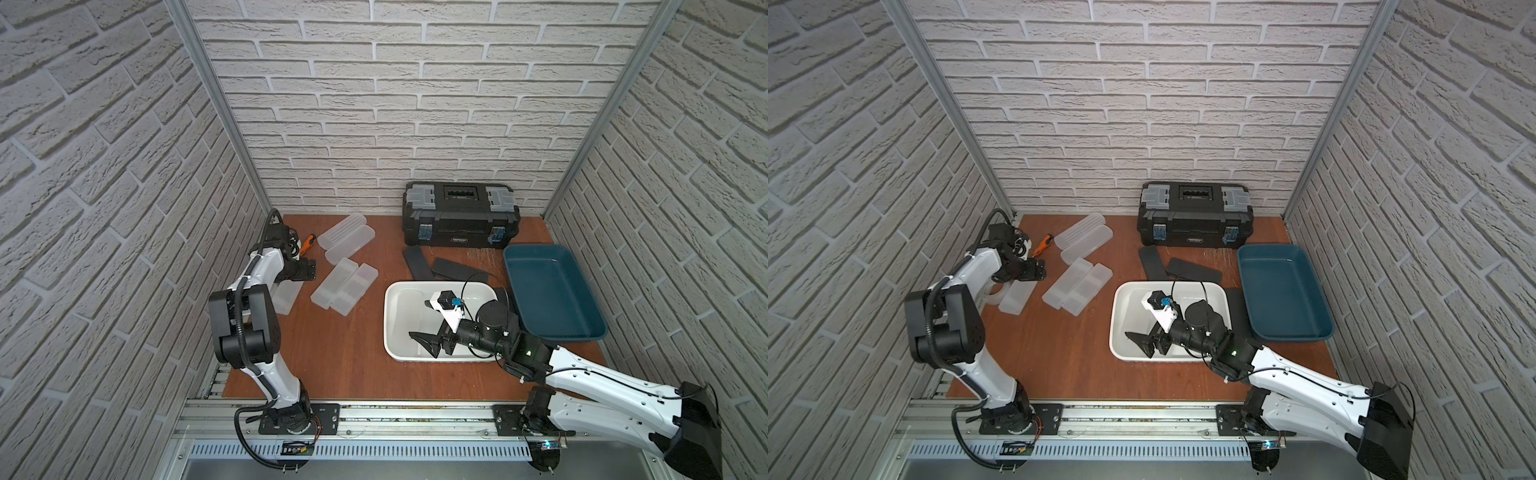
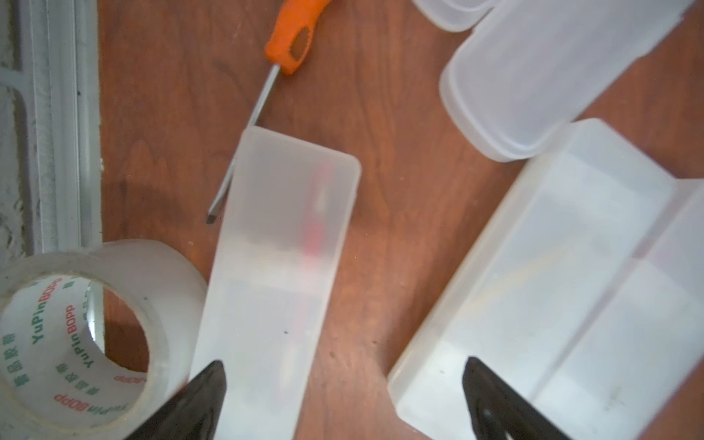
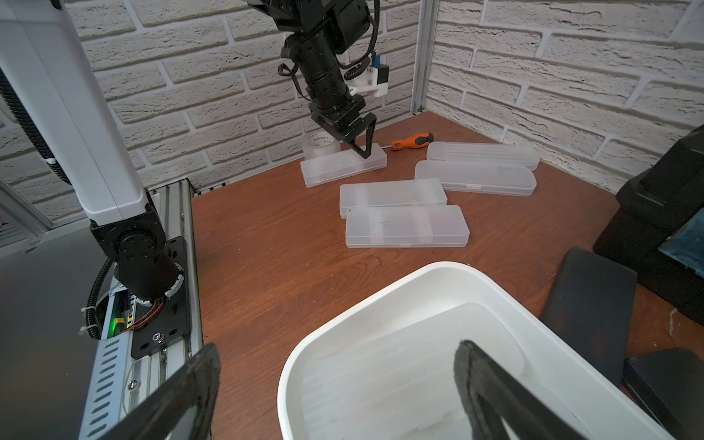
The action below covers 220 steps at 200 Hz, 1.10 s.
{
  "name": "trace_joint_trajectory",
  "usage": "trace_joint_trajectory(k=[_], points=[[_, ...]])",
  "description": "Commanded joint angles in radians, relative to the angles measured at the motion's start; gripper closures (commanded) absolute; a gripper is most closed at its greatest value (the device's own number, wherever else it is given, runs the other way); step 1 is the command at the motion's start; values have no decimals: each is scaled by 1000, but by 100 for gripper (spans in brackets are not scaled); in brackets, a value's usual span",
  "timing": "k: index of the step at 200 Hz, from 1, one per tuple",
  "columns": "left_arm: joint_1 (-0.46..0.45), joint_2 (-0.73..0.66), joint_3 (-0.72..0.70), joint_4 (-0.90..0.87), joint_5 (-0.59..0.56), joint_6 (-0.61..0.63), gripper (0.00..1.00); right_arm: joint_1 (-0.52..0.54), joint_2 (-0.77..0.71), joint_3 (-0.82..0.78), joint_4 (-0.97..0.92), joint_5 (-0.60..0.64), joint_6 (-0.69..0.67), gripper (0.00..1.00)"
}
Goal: Place the pencil cases by color into the storage box
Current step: Pick up the pencil case from the center of the board.
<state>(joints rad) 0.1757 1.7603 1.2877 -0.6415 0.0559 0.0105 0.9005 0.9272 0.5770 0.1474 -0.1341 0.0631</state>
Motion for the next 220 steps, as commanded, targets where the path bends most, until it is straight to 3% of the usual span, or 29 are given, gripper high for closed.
trace_joint_trajectory(k=[1, 46, 220], points=[[7, 25, 8, 22, -20, 115, 4, 8, -28, -21, 70, 7, -28, 4], [74, 27, -31, 75, 45, 122, 4, 8, -44, -35, 83, -1, -41, 4], [91, 148, 5, 69, -53, 147, 6, 12, -21, -66, 148, -32, -57, 4]])
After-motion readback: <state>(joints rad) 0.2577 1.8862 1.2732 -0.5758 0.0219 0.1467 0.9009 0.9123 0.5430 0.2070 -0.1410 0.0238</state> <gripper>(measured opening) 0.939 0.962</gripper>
